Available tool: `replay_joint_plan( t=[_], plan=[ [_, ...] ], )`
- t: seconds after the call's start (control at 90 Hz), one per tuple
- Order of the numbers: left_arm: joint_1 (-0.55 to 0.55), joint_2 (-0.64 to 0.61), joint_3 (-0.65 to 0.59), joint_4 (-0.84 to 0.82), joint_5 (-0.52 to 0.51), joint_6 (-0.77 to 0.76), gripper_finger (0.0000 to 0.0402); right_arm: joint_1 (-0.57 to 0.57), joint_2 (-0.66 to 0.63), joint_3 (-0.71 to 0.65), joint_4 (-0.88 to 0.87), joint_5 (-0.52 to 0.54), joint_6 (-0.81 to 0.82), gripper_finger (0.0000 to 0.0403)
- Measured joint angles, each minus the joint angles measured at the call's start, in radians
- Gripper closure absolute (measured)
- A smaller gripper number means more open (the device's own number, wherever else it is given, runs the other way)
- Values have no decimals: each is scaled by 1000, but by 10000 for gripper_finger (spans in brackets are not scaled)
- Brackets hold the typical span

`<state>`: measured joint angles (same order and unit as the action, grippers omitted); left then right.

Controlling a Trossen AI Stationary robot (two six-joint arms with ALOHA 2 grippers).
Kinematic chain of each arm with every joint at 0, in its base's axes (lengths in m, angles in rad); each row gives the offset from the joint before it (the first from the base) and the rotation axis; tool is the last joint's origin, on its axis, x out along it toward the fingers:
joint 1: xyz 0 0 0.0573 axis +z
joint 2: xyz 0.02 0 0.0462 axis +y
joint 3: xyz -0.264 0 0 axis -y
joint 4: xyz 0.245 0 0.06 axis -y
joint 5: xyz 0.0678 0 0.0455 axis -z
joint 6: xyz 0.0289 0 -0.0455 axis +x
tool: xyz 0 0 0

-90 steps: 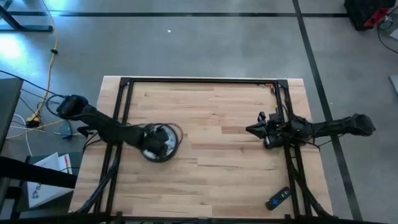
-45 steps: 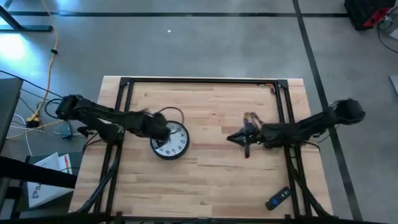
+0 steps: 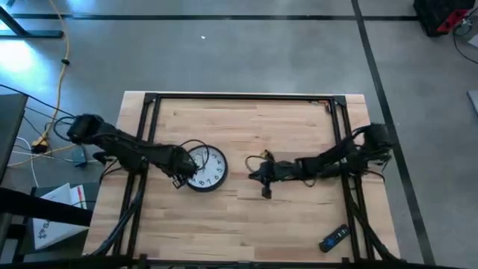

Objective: Insert battery
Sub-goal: Insert the yellow battery into the white-black wall clock

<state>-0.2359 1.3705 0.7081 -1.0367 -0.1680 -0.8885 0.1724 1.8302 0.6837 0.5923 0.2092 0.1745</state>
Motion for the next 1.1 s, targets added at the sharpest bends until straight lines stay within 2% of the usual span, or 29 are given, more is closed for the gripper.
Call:
replay_joint_plan(
  t=[0.144,0.3,0.433,0.567,0.867,1.1],
  plan=[
    [-23,1,-69,143,-33,17,402,-50,99,82,-64,-11,0,394],
    [-46,1,-104,290,-127,69,402,-87,170,142,-68,-21,-31,356],
    [-60,2,-106,405,-214,162,402,-101,197,172,-68,-24,-66,322],
    [-59,16,-109,443,-244,235,401,-94,195,180,-77,-13,-143,303],
    [-63,66,-107,469,-267,239,401,-27,170,184,-100,153,-254,294],
    [-63,76,-102,476,-228,277,402,39,165,220,-214,252,-223,294]
  ],
)
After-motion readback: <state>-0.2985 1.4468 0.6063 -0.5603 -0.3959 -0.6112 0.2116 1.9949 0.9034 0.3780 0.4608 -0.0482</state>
